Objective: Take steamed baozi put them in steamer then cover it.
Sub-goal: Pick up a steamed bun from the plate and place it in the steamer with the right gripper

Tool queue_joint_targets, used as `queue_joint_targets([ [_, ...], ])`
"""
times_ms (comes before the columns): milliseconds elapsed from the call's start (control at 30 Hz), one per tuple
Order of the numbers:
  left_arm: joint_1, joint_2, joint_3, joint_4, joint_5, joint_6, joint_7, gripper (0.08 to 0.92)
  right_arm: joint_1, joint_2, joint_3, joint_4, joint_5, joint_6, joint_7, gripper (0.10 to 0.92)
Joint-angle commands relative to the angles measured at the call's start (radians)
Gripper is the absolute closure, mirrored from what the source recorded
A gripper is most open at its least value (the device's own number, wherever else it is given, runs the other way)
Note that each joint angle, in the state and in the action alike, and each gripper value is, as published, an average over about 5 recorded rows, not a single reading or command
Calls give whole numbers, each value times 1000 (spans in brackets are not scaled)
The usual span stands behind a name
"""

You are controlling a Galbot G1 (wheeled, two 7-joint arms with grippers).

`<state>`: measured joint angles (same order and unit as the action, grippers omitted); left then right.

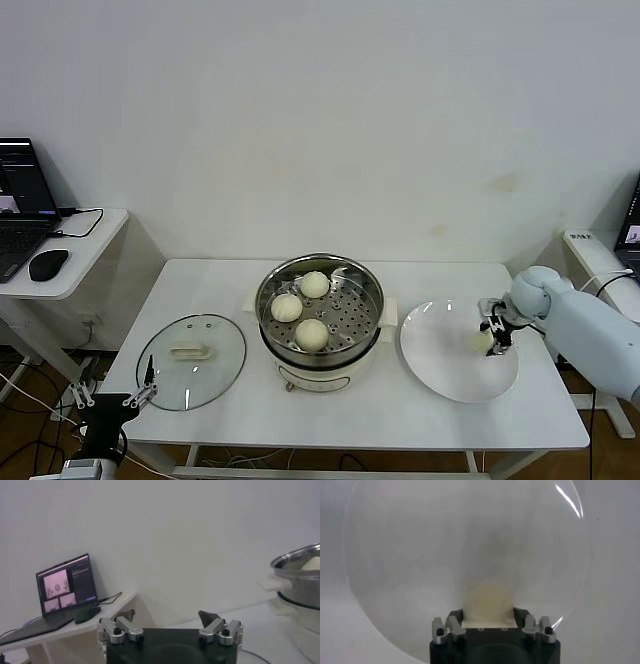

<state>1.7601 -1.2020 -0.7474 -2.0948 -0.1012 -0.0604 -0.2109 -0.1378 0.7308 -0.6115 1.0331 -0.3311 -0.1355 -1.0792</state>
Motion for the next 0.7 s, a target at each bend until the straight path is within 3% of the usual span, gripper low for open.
queue_joint_targets([
  [33,-3,2,1,-2,-1,0,0,177,51,-51,-47,73,33,-28,-12,439],
  [400,-19,10,13,-8,-4,2,1,177,351,-201,-260,322,245,-127,-30,437],
  [700,-25,12,20,-16,-8,2,2,177,692,-138,-520,456,449,-210,11,431],
])
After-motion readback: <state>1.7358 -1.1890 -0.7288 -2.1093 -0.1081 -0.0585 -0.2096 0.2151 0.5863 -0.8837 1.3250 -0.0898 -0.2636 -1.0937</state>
